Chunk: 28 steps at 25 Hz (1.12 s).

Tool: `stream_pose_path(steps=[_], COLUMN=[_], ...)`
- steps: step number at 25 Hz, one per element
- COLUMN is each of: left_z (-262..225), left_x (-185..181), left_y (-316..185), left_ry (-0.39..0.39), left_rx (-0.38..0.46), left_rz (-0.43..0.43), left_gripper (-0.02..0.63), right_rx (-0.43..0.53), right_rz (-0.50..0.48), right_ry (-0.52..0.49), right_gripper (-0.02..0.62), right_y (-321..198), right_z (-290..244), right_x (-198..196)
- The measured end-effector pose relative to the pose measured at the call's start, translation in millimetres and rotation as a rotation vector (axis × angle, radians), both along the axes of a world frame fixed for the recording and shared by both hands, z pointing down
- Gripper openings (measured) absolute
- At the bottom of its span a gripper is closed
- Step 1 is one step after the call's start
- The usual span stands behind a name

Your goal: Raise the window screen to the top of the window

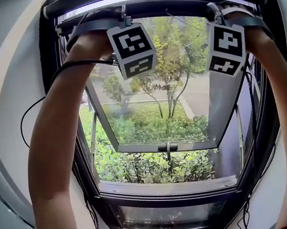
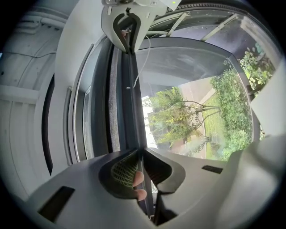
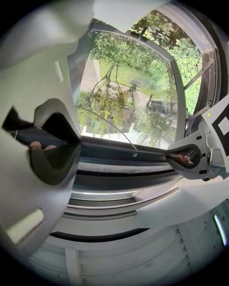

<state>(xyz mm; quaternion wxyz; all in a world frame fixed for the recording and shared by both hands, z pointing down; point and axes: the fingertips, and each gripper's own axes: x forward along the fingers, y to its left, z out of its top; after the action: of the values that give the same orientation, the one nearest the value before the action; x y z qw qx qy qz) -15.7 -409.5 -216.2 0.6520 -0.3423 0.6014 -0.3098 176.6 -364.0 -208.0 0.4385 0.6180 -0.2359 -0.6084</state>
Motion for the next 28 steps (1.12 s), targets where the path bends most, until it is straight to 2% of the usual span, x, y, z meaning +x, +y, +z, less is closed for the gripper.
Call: stream_pose_path(steps=[7, 13, 23, 26, 28], left_z=[-23, -37, -41, -39, -37], left_x=[-3, -2, 0, -1, -3], left_y=[0, 0, 2, 5, 6], left_ry=[0.062, 0.075, 0.071, 0.075, 0.065], left_rx=[0.028, 0.04, 0.039, 0.043, 0.05], left_rz=[0.027, 0.034, 0.021, 0.023, 0.016], left_gripper=[0.044, 0.044, 0.048, 0.051, 0.079], right_rx=[0.038, 0.089, 0.11, 0.109, 0.104], right_rz=[0.017, 0.011, 0.008, -0.005, -0.019], right_ry=[0.018, 0.01, -0.021, -0.022, -0.024], right_gripper=[0.04, 0.04, 0.044, 0.074, 0.103], right_y=[-1, 0, 0, 3, 5], right_z=[-25, -39, -45, -45, -43], right_x=[-3, -2, 0, -1, 0])
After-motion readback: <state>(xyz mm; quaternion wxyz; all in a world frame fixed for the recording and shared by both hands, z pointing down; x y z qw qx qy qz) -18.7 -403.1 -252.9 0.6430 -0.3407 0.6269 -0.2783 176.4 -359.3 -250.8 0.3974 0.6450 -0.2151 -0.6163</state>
